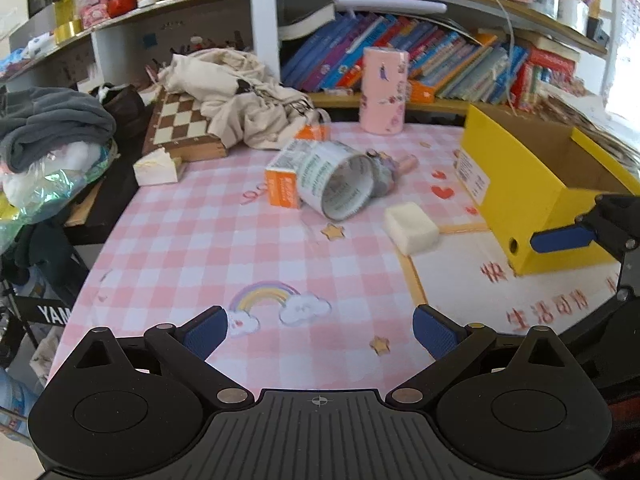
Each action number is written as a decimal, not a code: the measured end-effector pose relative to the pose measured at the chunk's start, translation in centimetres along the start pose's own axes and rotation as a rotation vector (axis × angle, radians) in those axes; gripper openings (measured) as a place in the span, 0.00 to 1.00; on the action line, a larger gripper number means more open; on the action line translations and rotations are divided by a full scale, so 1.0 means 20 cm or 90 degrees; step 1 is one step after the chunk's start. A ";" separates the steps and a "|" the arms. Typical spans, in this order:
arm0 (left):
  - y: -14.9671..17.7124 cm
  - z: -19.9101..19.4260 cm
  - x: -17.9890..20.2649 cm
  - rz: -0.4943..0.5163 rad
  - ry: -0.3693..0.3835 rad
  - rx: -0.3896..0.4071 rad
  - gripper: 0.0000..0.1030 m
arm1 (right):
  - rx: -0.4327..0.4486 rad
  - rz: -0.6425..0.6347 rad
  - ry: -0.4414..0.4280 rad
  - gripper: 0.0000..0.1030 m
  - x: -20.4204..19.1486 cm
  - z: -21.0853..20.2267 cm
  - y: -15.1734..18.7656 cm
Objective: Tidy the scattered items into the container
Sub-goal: 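Move the right tool to the white foam cube while the left tool approaches the tape roll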
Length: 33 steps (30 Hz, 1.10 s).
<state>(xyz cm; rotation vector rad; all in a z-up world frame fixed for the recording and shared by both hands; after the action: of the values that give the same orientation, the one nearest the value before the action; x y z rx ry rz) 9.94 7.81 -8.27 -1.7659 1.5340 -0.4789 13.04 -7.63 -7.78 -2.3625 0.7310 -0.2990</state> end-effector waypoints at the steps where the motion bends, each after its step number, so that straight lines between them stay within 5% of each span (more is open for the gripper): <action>1: -0.01 0.02 -0.01 -0.006 -0.003 0.002 0.98 | 0.003 -0.004 0.001 0.91 0.01 0.01 -0.01; 12: -0.18 0.16 0.01 0.010 -0.010 0.029 0.98 | 0.018 -0.018 -0.001 0.88 0.13 0.18 -0.16; 20: -0.33 0.24 0.11 0.095 -0.025 0.093 0.95 | 0.011 -0.019 0.009 0.81 0.22 0.33 -0.22; 33: -0.44 0.52 0.23 0.152 0.008 0.072 0.73 | 0.006 0.020 -0.002 0.79 0.30 0.44 -0.26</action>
<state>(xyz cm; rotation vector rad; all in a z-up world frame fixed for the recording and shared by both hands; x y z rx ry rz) 24.25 6.41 -9.49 -1.4737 1.6675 -0.4477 23.54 -3.29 -11.04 -2.3402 0.7630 -0.2836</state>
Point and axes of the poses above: each gripper's, at about its wrist camera, not at the fingertips, and z roughly the way its jaws point, x to its right, y to its underside, the point moved 9 cm from there along z, roughly the way its jaws point, and after that the axes turned 14 degrees about -y, right-handed, at the moved point
